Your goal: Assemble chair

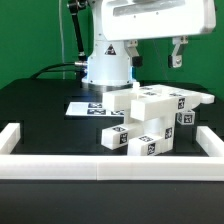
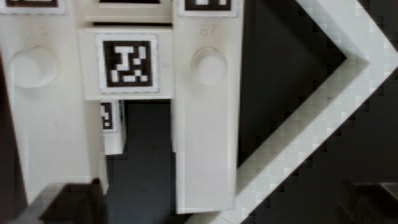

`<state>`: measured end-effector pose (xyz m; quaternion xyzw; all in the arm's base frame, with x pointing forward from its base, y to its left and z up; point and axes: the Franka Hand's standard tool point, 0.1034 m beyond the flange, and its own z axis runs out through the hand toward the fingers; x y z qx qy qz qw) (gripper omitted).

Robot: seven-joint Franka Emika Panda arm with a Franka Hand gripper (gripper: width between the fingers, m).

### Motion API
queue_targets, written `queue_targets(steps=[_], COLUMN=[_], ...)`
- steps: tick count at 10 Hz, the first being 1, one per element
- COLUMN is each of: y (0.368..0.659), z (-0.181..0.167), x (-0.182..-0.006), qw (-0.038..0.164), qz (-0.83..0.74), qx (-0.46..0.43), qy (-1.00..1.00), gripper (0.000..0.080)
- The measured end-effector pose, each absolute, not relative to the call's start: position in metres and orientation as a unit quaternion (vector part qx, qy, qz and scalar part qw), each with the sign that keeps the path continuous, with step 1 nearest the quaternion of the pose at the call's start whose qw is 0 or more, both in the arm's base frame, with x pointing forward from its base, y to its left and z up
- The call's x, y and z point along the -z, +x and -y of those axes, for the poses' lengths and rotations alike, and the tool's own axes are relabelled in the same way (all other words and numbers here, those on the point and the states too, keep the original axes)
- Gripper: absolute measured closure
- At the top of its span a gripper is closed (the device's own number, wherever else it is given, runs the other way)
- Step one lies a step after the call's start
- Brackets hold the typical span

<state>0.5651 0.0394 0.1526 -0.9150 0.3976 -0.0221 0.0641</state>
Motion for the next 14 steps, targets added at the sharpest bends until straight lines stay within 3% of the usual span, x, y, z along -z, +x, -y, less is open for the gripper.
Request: queue_targets(steps=[3,5,9,12,14], y=[0.547,0.528,0.524,0.493,0.483], z=[-0.06,-0.073,-0.077,-0.115,-0.129], x=[-0.151,-0.146,-0.144,-0.146,-0.14], qw=[0.049,0.051,0.057,0.047,0.051], qz=[-0.34,-0.305,-0.327,-0.255,-0.244], qx=[0.024,0.021,0.024,0.056,0.062], qy=[-0.939,-0.951,-0.943,-0.964,-0.966], gripper=[0.015,0.015,0.015,0.015,0.015])
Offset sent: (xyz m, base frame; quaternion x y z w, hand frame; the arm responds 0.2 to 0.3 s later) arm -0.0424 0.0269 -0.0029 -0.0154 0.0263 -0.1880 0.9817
